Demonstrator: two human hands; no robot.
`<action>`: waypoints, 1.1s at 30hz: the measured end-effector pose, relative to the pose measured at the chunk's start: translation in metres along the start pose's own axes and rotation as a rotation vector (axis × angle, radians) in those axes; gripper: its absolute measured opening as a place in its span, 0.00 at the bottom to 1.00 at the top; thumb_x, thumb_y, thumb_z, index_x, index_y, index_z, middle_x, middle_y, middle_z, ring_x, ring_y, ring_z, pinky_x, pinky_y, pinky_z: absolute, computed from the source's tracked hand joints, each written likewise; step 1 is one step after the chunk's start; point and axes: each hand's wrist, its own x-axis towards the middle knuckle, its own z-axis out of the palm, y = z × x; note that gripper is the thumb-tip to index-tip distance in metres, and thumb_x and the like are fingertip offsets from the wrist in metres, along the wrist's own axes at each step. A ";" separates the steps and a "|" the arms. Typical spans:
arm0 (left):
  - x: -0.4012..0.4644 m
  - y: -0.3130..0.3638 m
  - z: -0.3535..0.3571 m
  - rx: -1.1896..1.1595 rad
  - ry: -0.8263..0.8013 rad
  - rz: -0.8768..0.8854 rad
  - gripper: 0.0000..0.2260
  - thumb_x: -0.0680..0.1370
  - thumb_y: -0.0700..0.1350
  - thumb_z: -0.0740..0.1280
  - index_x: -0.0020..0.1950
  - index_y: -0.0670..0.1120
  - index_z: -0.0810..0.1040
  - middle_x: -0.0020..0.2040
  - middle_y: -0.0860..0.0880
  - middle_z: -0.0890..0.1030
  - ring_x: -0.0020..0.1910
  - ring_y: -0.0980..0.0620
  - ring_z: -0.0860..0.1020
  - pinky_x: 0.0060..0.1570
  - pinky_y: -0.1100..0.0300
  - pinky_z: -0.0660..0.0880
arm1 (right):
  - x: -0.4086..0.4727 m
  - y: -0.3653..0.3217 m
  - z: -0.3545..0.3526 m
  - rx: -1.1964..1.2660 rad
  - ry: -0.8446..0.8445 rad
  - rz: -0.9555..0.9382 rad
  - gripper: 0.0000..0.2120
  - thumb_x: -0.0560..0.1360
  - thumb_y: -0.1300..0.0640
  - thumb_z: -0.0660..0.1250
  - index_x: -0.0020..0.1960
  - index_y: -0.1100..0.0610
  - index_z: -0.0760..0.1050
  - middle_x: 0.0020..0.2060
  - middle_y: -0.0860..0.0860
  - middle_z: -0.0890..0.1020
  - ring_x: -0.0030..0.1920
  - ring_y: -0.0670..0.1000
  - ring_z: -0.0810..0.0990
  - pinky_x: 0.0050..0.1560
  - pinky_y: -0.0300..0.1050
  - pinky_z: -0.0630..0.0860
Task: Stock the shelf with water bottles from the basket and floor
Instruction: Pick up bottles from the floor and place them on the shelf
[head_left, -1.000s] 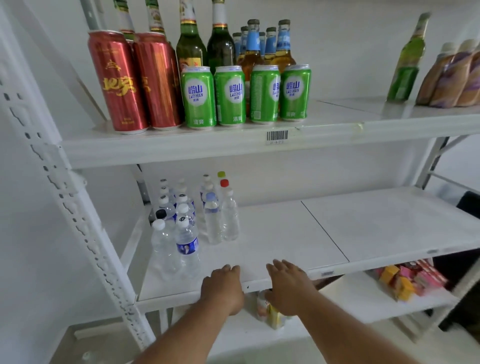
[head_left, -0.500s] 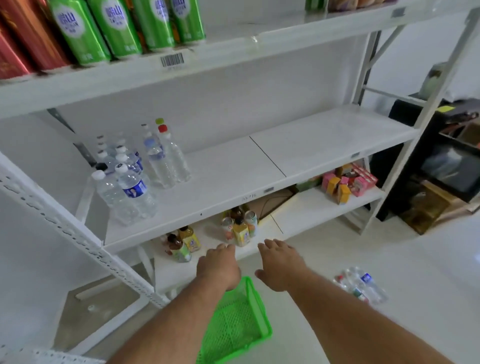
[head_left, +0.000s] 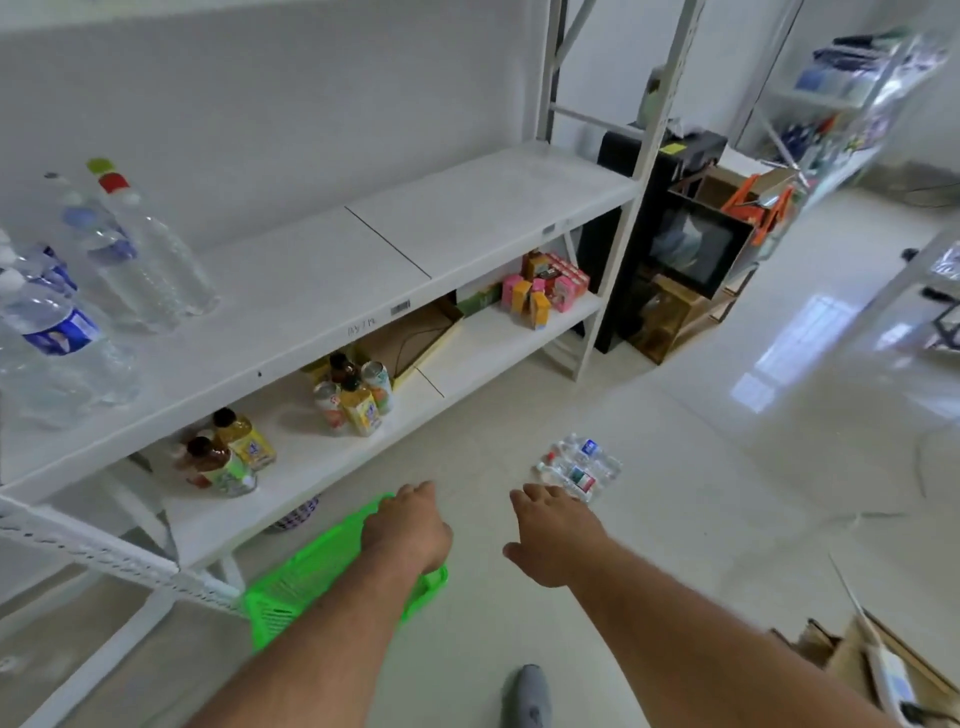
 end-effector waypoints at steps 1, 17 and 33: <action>-0.003 0.005 0.008 -0.009 -0.016 0.005 0.25 0.78 0.49 0.60 0.75 0.51 0.62 0.72 0.47 0.68 0.68 0.43 0.70 0.62 0.49 0.70 | -0.007 0.006 0.005 -0.001 -0.010 0.011 0.29 0.76 0.42 0.65 0.71 0.56 0.66 0.69 0.54 0.71 0.70 0.58 0.68 0.67 0.53 0.67; 0.010 0.163 0.034 0.004 -0.085 0.019 0.25 0.78 0.49 0.59 0.75 0.50 0.61 0.72 0.48 0.67 0.68 0.43 0.68 0.61 0.50 0.70 | -0.019 0.167 0.005 0.091 -0.031 0.093 0.26 0.78 0.41 0.62 0.69 0.55 0.66 0.68 0.52 0.72 0.68 0.57 0.69 0.63 0.52 0.70; 0.077 0.300 0.032 -0.052 -0.110 -0.032 0.27 0.78 0.51 0.59 0.77 0.51 0.59 0.73 0.47 0.66 0.69 0.43 0.69 0.61 0.49 0.71 | 0.038 0.329 -0.043 0.086 -0.039 0.079 0.28 0.78 0.41 0.63 0.72 0.54 0.64 0.71 0.52 0.70 0.69 0.56 0.69 0.65 0.52 0.70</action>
